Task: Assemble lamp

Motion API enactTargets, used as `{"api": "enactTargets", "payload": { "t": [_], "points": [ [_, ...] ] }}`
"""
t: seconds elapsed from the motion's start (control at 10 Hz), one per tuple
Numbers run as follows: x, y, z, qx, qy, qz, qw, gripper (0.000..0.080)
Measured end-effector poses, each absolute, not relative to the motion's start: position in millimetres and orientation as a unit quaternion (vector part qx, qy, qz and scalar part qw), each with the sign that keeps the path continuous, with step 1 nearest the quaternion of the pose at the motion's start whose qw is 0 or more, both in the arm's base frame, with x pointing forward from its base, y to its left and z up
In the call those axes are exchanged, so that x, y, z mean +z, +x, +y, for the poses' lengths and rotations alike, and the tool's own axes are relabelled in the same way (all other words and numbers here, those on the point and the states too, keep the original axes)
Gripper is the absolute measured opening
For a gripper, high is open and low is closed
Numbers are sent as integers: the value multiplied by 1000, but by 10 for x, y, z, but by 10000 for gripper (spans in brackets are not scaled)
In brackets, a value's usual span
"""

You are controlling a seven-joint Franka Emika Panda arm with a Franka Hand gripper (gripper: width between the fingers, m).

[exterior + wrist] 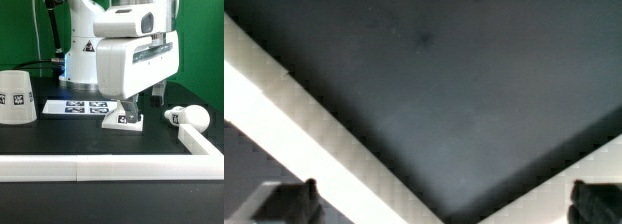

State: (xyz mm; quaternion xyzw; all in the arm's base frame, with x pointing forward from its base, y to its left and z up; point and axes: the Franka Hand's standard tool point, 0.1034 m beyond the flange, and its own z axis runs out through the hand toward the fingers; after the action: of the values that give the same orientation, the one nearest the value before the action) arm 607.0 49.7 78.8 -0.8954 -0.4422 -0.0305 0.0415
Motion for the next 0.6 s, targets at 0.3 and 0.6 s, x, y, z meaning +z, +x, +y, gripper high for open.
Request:
{"api": "enactTargets", "payload": {
  "t": [0.3, 0.6],
  "points": [
    [788, 6070, 496, -30, -895, -442, 41, 700],
    [796, 6058, 480, -31, -896, -440, 40, 700]
  ]
}}
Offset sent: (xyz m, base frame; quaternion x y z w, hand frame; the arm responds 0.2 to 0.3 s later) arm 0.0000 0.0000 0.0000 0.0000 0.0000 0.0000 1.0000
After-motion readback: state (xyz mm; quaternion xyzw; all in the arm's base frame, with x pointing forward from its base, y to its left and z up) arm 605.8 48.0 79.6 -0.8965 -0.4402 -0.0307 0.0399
